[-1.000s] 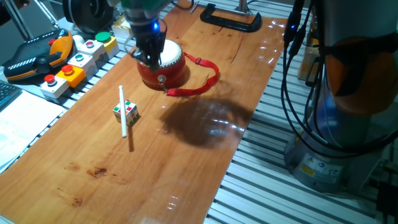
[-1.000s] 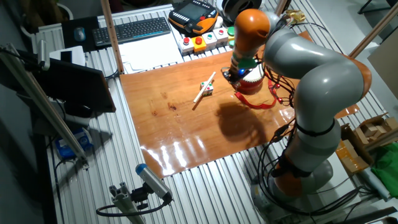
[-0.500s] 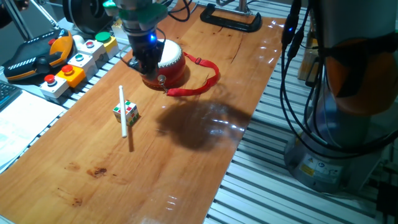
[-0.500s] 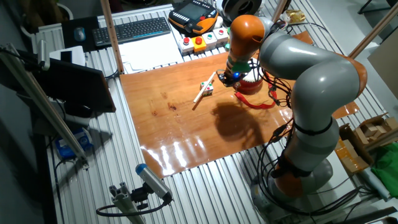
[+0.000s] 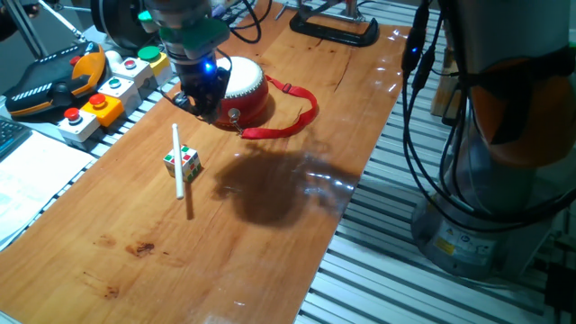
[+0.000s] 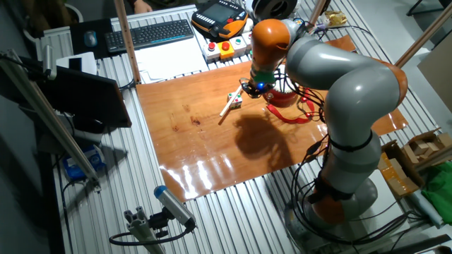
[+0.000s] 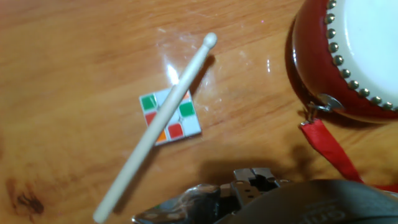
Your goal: Play the drum
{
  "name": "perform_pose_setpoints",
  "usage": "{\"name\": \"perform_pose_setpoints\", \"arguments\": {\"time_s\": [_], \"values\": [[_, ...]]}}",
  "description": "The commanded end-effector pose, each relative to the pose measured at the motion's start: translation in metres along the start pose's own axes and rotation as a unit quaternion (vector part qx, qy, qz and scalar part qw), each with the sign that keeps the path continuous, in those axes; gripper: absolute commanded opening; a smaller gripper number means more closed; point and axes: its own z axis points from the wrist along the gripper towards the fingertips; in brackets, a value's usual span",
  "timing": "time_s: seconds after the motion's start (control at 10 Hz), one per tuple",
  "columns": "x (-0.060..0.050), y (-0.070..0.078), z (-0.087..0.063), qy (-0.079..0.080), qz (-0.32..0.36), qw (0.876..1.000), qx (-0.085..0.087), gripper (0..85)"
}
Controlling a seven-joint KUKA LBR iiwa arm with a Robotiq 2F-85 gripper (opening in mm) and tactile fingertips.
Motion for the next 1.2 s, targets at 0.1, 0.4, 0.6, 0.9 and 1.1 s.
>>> {"name": "perform_pose_setpoints", "arguments": {"time_s": [0.1,0.4,0.6,0.9,1.1], "values": [[-0.0014,0.0018,0.0059,-0.006,0.011,1.000,-0.006,0.7],[-0.0008,0.0031,0.0070,-0.004,0.013,1.000,-0.010,0.7],[0.0018,0.0051,0.0051,-0.004,0.011,1.000,-0.005,0.7],[0.0029,0.0064,0.0070,-0.001,0.015,1.000,-0.001,0.7],[0.0029,0.0064,0.0070,0.011,-0.005,1.000,-0.002,0.7]]}}
